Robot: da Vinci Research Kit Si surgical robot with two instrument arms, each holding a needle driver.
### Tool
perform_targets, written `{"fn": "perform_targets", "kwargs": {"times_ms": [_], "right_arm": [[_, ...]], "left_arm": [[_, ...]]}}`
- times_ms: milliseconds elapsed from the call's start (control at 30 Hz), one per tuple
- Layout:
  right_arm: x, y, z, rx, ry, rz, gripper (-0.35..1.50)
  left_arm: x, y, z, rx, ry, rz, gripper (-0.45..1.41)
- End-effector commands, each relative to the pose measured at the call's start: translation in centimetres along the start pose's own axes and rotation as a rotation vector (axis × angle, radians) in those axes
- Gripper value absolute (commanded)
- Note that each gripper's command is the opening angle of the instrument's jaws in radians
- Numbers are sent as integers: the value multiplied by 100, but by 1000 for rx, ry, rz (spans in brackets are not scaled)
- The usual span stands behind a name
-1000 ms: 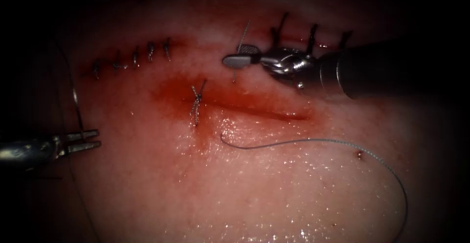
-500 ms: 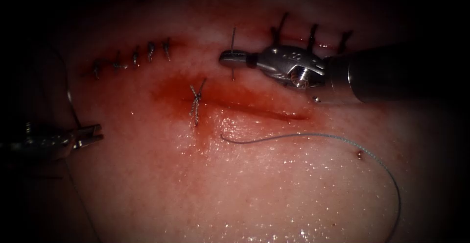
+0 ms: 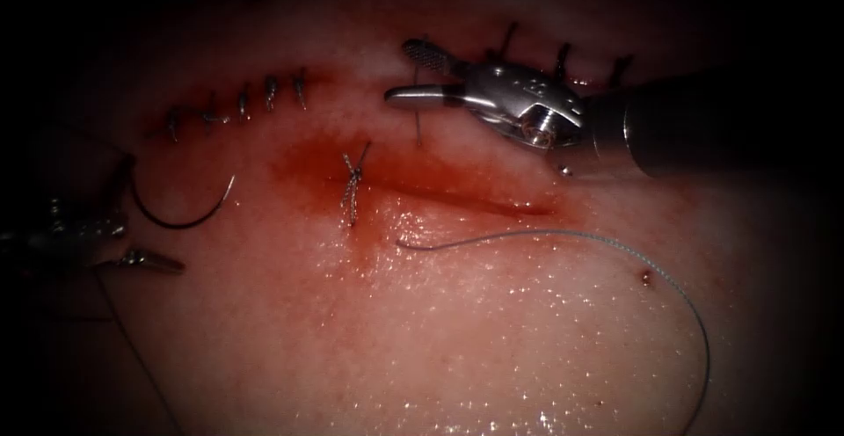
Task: Wound Closure
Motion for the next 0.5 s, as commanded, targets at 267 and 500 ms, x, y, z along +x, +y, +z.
{"fn": "perform_targets", "kwargs": {"times_ms": [267, 500], "right_arm": [[8, 17, -99, -8, -12, -275, 142], [41, 38, -162, -108, -59, -344, 147]], "left_arm": [[72, 34, -44, 18, 145, 26, 125], [154, 101, -36, 36, 250, 230, 89]]}}
